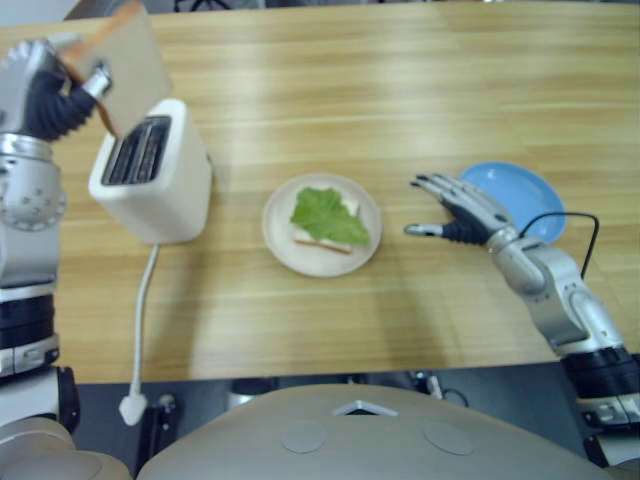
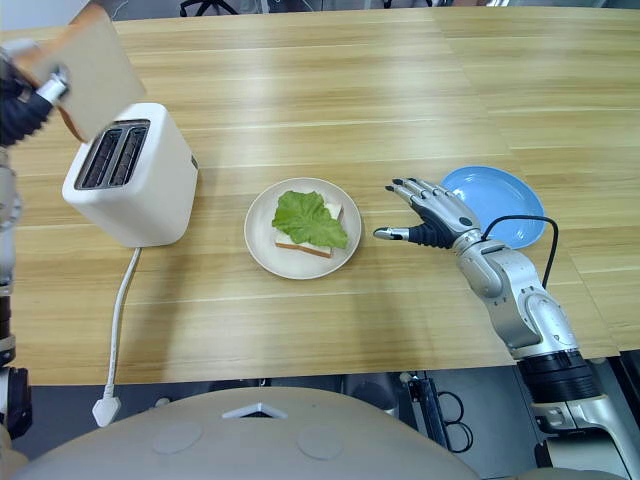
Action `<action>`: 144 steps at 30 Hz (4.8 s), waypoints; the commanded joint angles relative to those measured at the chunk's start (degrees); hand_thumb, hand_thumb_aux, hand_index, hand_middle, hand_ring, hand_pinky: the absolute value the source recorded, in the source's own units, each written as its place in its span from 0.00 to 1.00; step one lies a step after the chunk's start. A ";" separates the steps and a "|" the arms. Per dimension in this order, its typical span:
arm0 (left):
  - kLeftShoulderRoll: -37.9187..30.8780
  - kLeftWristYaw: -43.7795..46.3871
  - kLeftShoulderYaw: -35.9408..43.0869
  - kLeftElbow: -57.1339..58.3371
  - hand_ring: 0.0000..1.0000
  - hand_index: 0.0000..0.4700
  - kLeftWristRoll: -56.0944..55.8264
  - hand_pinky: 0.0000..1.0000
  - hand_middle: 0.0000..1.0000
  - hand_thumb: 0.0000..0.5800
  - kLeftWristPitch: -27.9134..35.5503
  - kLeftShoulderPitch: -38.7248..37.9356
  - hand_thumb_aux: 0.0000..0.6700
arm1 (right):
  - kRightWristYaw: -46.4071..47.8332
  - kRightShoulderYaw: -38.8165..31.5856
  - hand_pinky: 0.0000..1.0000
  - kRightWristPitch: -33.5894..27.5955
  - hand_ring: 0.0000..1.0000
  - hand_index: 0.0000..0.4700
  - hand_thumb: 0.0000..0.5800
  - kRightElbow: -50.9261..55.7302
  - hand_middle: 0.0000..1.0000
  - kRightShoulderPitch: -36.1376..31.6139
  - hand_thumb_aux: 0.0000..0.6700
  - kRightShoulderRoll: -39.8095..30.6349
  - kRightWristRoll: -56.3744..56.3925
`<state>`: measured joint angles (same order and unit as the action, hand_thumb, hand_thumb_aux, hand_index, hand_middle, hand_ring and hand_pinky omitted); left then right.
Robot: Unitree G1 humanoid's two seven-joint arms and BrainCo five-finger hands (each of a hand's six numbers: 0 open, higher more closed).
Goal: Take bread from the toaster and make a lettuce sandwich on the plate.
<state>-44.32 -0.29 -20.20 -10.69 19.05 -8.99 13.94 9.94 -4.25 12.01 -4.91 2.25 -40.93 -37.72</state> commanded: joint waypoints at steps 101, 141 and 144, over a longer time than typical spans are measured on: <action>34.86 17.73 50.45 87.61 1.00 0.98 14.51 1.00 1.00 1.00 -16.36 39.15 1.00 | 5.18 -24.85 0.00 11.94 0.00 0.00 0.00 14.29 0.00 -12.33 0.00 9.02 -9.50; 11.07 2.94 39.22 47.52 0.00 0.00 10.61 0.00 0.00 0.00 -25.23 27.02 0.00 | -15.79 -6.82 0.00 19.35 0.00 0.00 0.00 -3.96 0.00 -14.04 0.00 8.60 -5.94; 9.06 4.97 36.26 40.85 0.00 0.00 8.12 0.00 0.00 0.00 -25.34 23.97 0.00 | -14.40 -3.96 0.00 17.55 0.00 0.00 0.00 -6.35 0.00 -12.03 0.00 8.17 -4.30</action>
<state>-33.64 2.61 18.05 34.14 29.14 -34.40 39.57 -5.60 -9.62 30.64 -9.97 -11.09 -32.26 -43.39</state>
